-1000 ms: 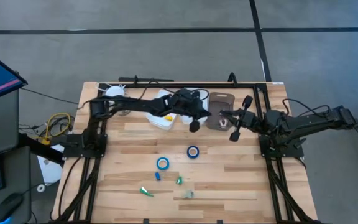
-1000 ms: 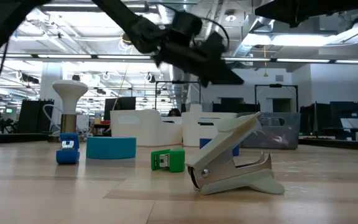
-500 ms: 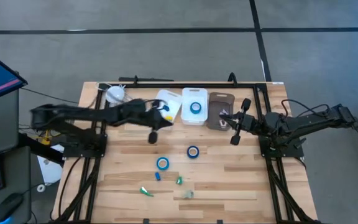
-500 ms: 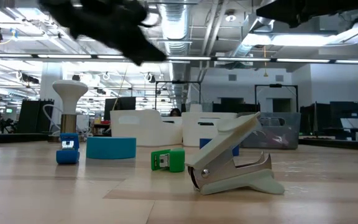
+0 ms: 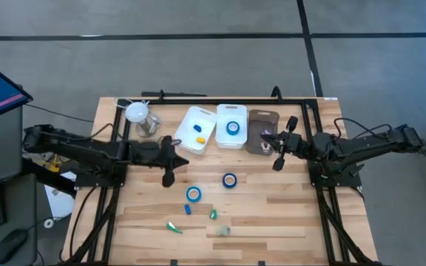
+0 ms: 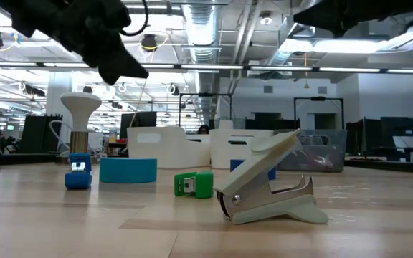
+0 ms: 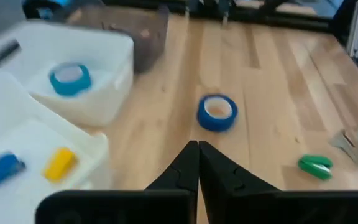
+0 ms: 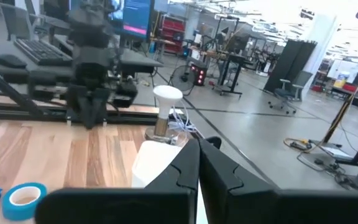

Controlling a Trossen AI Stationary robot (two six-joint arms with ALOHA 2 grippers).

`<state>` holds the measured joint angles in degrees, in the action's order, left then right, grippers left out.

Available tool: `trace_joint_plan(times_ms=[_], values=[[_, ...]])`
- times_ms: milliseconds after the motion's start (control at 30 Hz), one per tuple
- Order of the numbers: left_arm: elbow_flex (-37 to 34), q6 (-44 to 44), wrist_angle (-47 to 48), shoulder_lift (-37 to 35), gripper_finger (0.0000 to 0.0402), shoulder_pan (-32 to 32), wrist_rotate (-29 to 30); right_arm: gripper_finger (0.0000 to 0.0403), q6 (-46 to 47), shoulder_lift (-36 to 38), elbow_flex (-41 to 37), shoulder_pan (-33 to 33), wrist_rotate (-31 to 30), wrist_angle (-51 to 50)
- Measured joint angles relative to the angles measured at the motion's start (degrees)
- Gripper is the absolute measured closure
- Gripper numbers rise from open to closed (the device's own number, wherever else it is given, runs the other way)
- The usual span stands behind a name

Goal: Pick and place Stapler, Stapler remover, tape
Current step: Put the left light blue tape into the right white bin

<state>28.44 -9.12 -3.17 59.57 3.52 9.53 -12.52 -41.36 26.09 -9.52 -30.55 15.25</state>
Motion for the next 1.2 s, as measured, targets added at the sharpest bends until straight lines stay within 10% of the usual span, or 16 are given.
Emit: trace_joint_plan(times_ms=[633, 1200], values=[[20.0, -24.8, 31.9, 19.4, 0.04, 10.0, 9.9, 0.0403, 5.5, -6.3, 0.0, 3.3, 0.0, -0.1], [32.7, -33.8, 39.6, 33.8, 0.04, 15.2, 7.0, 0.0403, 6.6, -6.7, 0.0, 3.4, -0.2, -1.4]])
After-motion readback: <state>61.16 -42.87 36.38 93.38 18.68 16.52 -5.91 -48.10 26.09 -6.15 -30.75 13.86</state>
